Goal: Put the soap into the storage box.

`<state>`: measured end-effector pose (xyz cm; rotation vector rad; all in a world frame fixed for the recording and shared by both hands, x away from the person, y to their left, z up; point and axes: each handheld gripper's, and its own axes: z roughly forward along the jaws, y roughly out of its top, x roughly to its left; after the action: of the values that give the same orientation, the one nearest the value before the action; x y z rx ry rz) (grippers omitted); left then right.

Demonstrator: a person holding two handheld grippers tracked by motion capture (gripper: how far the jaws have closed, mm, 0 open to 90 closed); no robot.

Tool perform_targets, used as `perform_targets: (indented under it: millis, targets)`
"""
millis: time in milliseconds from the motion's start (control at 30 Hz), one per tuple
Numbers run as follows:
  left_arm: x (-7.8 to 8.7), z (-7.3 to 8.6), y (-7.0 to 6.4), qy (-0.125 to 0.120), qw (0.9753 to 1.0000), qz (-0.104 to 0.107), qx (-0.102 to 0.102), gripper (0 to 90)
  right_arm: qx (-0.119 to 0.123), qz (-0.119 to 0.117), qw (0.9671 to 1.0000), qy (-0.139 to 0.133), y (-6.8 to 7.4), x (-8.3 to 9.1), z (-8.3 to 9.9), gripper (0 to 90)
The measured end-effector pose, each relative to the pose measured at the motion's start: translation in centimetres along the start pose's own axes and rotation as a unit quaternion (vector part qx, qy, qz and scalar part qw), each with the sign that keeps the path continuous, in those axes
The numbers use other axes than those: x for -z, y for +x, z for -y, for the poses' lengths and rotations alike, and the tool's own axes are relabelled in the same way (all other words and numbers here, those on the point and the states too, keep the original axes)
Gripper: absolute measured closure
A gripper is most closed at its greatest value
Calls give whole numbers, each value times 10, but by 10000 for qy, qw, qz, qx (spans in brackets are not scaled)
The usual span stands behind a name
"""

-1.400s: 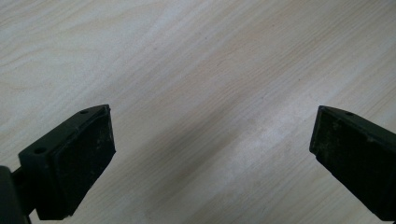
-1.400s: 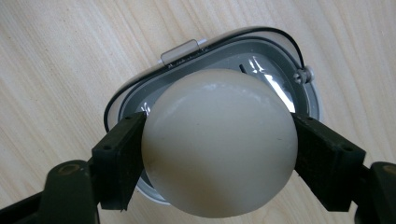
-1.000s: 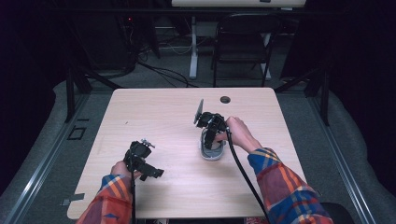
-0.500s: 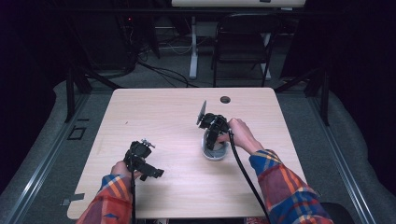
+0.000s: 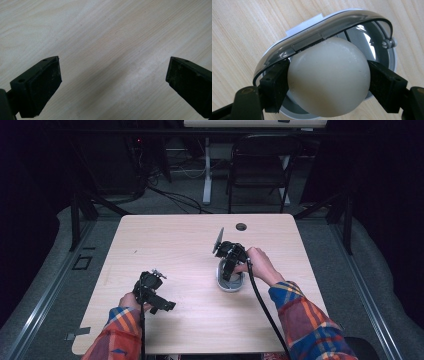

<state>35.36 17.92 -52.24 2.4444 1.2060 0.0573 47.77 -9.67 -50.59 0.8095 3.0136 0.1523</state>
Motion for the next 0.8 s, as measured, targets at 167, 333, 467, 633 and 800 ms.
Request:
perform_targets:
  millis: [167, 333, 467, 633, 800]
  targets:
    - [0, 0, 0, 16, 10000, 12, -15, 0, -34, -32, 10000, 33, 0, 1, 3, 225]
    - [0, 0, 0, 14, 10000, 9, -10, 0, -36, -26, 10000, 10, -1, 2, 4, 224]
    - [0, 0, 0, 12, 10000, 9, -6, 0, -60, -14, 10000, -14, -1, 4, 6, 223]
    - [0, 0, 0, 9, 10000, 9, -2, 0, -106, -42, 9999, -65, -1, 6, 10, 222]
    - [0, 0, 0, 4, 10000, 10, -8, 0, -62, -9, 10000, -7, -2, 10, 13, 216]
